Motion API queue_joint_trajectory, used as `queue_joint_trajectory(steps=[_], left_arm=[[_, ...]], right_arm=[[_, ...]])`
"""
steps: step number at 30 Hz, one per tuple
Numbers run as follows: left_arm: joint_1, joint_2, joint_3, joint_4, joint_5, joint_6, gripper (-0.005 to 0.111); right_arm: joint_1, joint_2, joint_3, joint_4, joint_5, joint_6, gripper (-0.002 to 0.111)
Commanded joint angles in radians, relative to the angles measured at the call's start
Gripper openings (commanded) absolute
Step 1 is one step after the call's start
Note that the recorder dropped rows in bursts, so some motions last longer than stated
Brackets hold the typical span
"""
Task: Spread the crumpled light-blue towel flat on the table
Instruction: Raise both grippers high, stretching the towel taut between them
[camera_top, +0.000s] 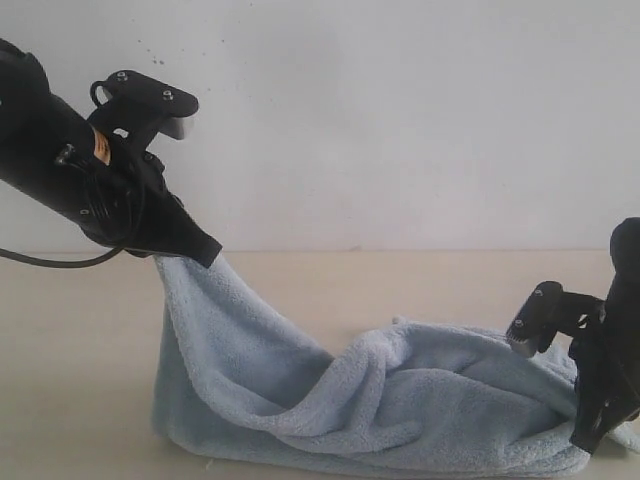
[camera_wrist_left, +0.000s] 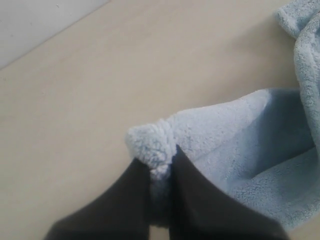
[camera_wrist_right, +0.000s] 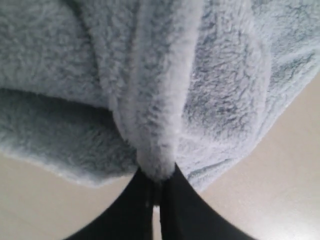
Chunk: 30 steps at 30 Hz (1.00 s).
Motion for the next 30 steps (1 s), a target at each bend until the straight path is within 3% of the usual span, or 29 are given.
queue_joint_trajectory(steps=[1,5,8,14,20,30], left_arm=[[0.002,-0.001,0.004,0.045,-0.022,-0.001,0.004],[0.019,-0.042,-0.007,0.053,-0.068,-0.066,0.004],[0.037,-0.093,-0.009,0.053,-0.083,-0.066,0.004],[0.138,-0.266,-0.009,0.085,0.065,-0.097,0.004],[0.176,-0.507,-0.009,0.053,0.068,-0.122,0.004],[0.176,-0.572,-0.009,0.068,0.278,-0.073,0.004]], right_arm=[[-0.004,-0.065,-0.001,-0.127,-0.062,0.14,0.0],[-0.004,-0.169,-0.001,-0.409,-0.085,0.493,0.0],[-0.004,-0.233,-0.001,-0.502,-0.085,0.629,0.0],[-0.004,-0.473,-0.001,-0.672,-0.008,0.85,0.0],[-0.004,-0.766,-0.001,-0.765,-0.035,0.954,0.0],[-0.002,-0.871,0.0,-0.716,0.0,0.955,0.0]])
